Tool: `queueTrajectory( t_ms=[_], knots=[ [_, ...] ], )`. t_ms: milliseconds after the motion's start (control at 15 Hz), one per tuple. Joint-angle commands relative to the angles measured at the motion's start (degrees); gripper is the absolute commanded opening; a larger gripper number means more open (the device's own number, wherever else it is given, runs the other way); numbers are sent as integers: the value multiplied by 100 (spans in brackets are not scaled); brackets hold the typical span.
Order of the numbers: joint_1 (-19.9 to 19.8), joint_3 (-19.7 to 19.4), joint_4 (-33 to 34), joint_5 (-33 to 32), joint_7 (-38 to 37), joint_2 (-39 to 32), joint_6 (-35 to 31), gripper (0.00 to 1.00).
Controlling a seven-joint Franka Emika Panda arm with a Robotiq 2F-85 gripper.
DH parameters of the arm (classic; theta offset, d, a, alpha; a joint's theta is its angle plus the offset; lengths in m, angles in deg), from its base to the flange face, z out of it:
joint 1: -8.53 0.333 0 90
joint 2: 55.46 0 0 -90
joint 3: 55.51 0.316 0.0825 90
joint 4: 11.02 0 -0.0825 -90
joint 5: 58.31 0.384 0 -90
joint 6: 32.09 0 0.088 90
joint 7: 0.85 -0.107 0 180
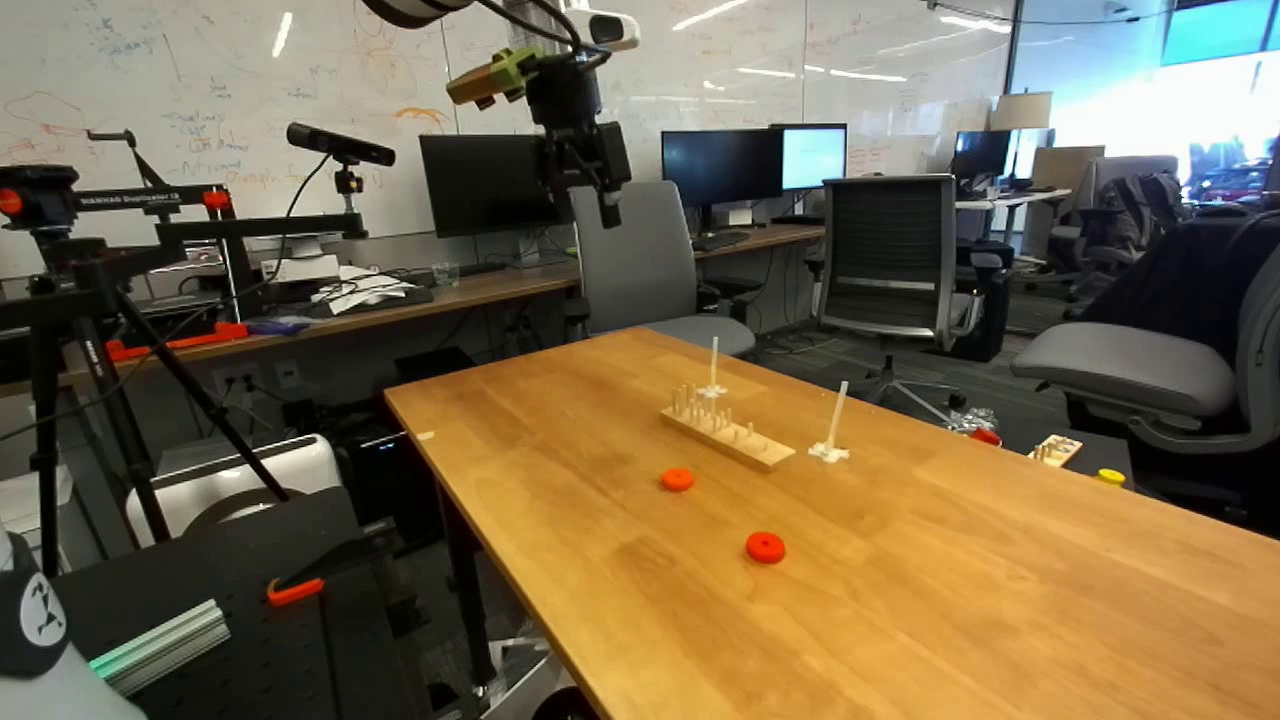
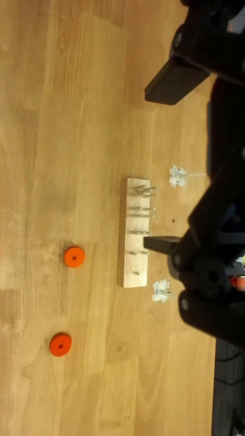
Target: Take the left orange object and put it on the wooden board
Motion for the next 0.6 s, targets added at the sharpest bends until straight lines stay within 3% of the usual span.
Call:
queueTrajectory(
  t_ms=[0,333,533],
  knots=[
    [-4,-79,997,-296,-567,-1005,419,100],
    [59,-457,1711,-175,-884,-1916,1286,100],
    [-45,-756,1806,-63,-802,-2096,1401,100]
  ],
)
